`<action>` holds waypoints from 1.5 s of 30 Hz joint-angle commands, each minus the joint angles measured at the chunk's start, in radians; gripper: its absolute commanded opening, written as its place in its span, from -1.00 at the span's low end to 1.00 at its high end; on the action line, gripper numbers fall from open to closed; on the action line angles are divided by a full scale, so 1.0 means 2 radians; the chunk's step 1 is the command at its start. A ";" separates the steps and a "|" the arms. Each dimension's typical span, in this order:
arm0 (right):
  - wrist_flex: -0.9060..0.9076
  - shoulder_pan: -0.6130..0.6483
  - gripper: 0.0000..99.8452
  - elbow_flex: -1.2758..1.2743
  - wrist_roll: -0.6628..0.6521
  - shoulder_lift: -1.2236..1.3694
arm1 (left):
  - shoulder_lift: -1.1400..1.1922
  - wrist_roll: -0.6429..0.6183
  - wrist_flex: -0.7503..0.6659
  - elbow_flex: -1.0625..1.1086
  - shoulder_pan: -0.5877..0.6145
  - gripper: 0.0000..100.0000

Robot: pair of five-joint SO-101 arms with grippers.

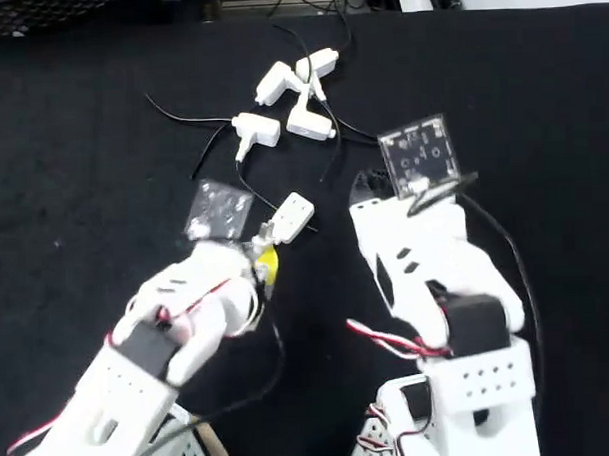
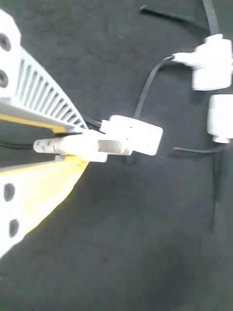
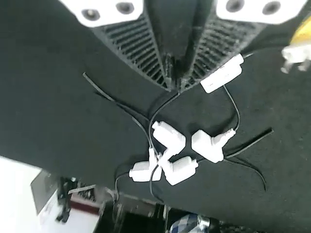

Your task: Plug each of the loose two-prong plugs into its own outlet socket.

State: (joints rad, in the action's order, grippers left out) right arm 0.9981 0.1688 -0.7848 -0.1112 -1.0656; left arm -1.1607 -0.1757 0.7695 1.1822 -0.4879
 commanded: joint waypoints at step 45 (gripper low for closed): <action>-0.008 0.229 -0.98 -0.013 -0.060 0.043 | -0.332 -0.022 0.093 0.012 0.016 -0.94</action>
State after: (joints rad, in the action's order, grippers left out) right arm 0.9812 0.6245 -0.8048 -0.2156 -0.9981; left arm -1.8098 -0.1496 0.9352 1.3449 -0.5754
